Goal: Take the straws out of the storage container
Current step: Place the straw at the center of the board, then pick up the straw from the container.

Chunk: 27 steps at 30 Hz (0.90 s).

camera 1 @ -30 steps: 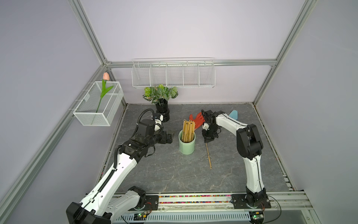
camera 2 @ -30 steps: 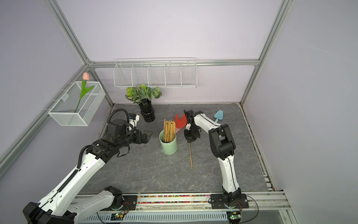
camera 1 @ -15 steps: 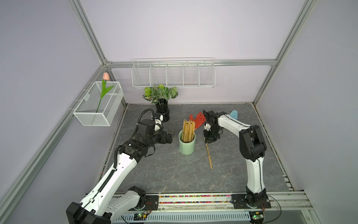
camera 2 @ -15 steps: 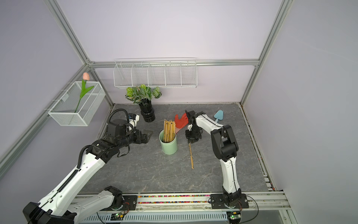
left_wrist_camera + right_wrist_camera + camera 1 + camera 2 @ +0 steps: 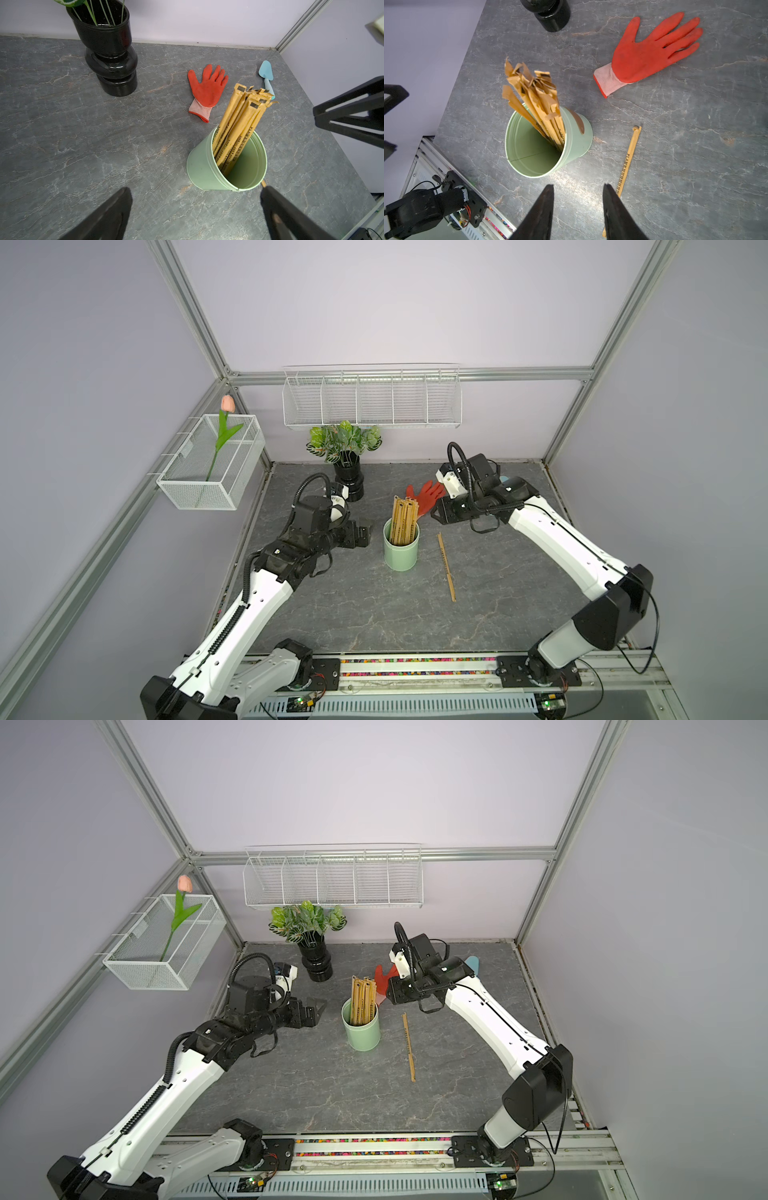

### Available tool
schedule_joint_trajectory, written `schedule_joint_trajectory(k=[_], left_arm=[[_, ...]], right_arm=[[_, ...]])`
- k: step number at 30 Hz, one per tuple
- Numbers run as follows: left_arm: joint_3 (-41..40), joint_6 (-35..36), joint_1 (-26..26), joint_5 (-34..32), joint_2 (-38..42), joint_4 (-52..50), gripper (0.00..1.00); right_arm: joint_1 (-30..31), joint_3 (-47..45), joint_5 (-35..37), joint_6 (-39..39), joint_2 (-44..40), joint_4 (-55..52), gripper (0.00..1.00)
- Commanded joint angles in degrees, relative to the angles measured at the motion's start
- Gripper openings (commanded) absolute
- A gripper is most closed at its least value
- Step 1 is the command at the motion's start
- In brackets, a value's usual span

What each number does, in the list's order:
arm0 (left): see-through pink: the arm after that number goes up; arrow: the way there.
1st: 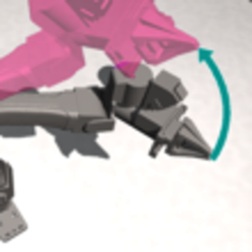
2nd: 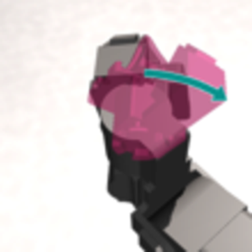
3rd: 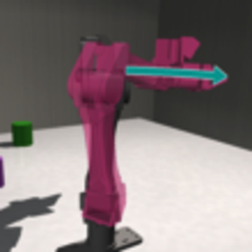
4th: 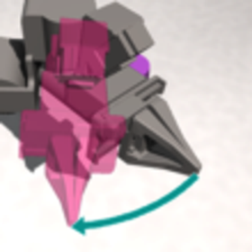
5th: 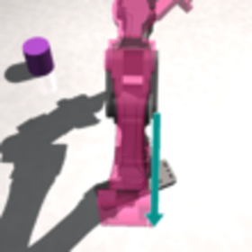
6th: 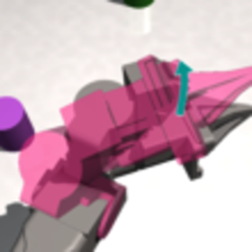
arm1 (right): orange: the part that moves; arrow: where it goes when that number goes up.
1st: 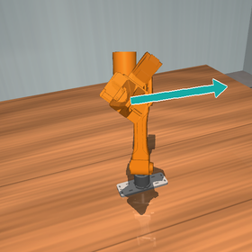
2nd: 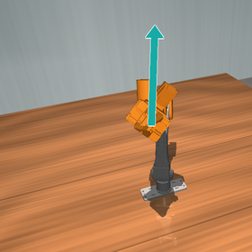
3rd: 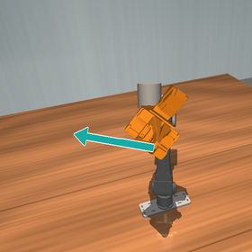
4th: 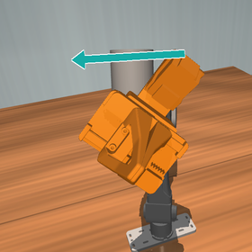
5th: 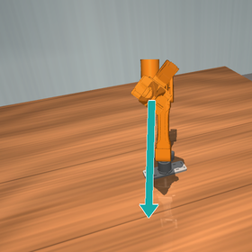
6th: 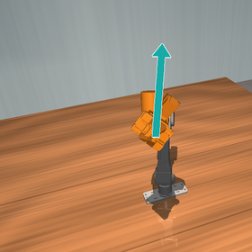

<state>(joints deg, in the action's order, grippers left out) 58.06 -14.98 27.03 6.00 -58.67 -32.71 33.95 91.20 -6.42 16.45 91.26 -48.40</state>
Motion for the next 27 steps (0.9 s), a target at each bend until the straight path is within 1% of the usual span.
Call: schedule_joint_trajectory(k=[1, 3, 8, 17, 27], left_arm=[[-0.5, -0.3, 0.0, -0.3, 0.9, 0.2, 1.00], [-0.5, -0.3, 0.0, -0.3, 1.0, 0.1, 1.00], [-0.5, -0.3, 0.1, -0.2, 0.9, 0.2, 1.00], [-0.4, -0.3, 0.1, 0.0, 0.6, 0.1, 1.00], [-0.4, -0.2, 0.0, 0.2, 0.3, 0.1, 1.00]], right_arm=[[0.7, -1.5, 1.8, -0.2, 1.2, 2.0, 0.42], [0.9, -2.1, 0.1, -0.2, 1.6, 3.2, 0.41], [2.5, -3.1, -0.5, -0.5, 2.4, 5.9, 0.39], [3.9, -0.9, -1.4, -1.0, 6.5, 6.7, 0.34], [3.9, 0.9, -1.7, -1.1, 10.4, 7.6, 0.28]])
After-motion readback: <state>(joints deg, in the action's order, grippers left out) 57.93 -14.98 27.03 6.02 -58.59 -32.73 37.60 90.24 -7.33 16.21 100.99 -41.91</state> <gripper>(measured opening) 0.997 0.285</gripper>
